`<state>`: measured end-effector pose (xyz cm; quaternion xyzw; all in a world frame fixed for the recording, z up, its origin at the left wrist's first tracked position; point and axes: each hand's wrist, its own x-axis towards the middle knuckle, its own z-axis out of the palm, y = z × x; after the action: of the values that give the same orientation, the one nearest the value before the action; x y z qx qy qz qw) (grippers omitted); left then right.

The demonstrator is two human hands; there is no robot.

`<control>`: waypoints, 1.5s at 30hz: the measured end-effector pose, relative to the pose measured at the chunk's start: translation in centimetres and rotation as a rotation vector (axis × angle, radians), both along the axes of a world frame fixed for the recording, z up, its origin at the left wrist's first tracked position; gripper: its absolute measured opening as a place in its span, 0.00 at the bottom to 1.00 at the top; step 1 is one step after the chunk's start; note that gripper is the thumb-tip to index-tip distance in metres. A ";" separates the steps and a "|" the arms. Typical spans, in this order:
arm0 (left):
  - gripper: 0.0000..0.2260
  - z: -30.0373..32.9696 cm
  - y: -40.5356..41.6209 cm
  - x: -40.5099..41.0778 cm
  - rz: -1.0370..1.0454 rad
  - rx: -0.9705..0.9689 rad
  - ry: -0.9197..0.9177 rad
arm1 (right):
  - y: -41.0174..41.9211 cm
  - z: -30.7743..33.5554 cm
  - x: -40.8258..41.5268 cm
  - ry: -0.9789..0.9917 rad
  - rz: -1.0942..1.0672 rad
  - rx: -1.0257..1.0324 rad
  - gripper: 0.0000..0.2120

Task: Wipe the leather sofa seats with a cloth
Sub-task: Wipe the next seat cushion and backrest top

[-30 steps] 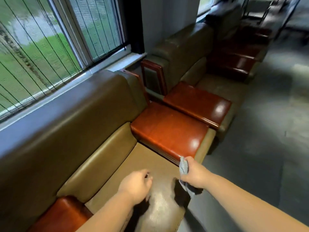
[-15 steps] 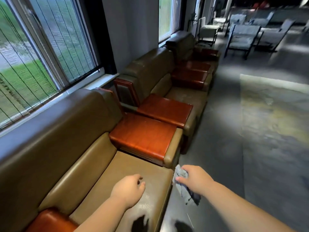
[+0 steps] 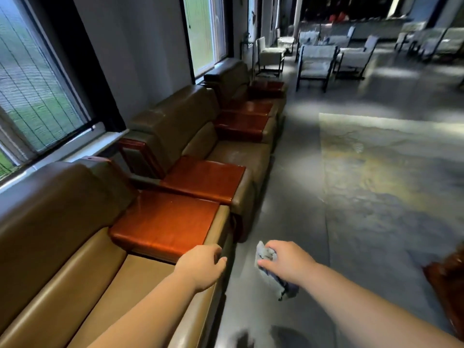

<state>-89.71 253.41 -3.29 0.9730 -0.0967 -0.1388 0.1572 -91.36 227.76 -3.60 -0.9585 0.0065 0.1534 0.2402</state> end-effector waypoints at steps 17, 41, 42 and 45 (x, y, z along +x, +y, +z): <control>0.20 0.2 -21.0 15.1 0.038 0.012 0.077 | -21.4 -1.9 16.4 -0.025 -0.082 0.108 0.21; 0.14 -3.6 -23.0 59.5 -0.096 -0.100 0.278 | -23.1 -4.3 52.2 0.200 -0.349 0.336 0.12; 0.14 -4.0 -23.3 60.7 -0.101 -0.096 0.281 | -23.8 -4.9 53.3 0.210 -0.359 0.321 0.12; 0.15 -5.1 -24.4 64.1 -0.090 -0.093 0.310 | -25.6 -5.9 56.6 0.199 -0.422 0.335 0.11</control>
<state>-25.57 228.99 -8.40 0.9262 -0.1210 -0.2897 0.2088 -34.72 202.21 -9.47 -0.8631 0.2039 0.1925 0.4200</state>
